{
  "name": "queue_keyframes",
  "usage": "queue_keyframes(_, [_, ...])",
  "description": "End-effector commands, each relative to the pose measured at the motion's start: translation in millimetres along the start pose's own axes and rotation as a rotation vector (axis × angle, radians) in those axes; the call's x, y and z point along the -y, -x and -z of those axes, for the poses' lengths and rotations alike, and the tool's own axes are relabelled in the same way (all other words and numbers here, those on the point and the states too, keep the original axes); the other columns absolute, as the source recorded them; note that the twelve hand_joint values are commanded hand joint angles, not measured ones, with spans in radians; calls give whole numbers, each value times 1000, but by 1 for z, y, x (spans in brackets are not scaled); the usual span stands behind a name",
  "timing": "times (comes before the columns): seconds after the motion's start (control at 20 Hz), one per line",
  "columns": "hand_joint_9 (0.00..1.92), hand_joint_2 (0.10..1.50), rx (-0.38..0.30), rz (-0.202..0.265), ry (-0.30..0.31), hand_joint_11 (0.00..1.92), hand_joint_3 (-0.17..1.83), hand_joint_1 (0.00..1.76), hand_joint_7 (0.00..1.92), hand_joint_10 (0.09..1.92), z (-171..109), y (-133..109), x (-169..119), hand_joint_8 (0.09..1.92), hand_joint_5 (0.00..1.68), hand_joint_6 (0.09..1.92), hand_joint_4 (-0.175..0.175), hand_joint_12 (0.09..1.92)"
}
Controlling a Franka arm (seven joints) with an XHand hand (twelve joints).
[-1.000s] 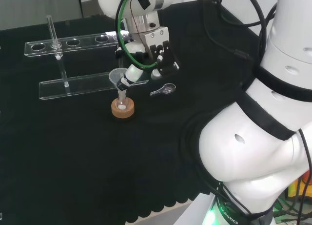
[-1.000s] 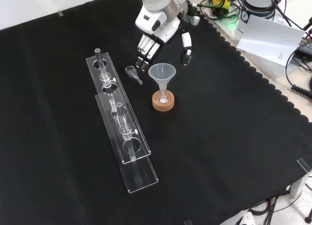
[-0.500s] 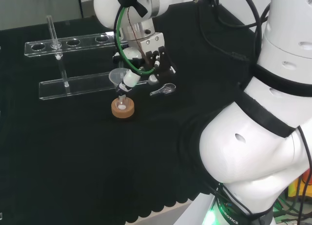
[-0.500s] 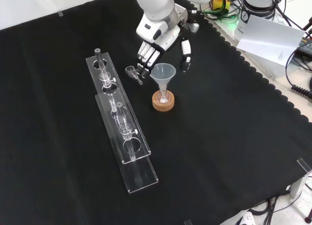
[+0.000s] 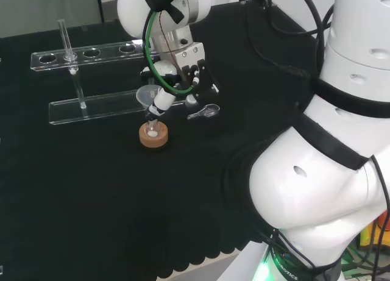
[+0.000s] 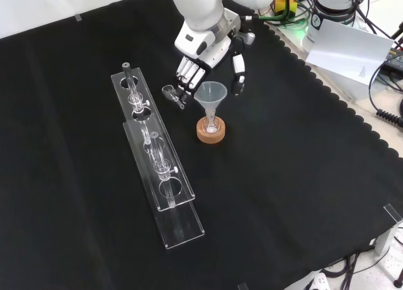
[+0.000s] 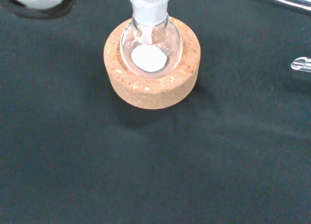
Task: Remove the funnel from the round-bottom flask.
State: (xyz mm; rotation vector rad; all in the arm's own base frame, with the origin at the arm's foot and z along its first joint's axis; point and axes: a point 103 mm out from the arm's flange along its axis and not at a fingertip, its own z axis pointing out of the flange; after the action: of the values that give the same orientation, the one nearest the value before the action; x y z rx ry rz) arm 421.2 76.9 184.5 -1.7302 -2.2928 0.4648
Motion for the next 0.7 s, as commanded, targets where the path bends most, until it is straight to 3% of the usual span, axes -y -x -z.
queue_keyframes(0.05, [268,642,-8,10,1,343,382,703,0,764,-6,-2,-5,322,3,87,-67,1347])
queue_keyframes(0.7, [352,651,33,0,20,304,400,742,0,736,-7,-2,-7,442,53,87,-74,1353])
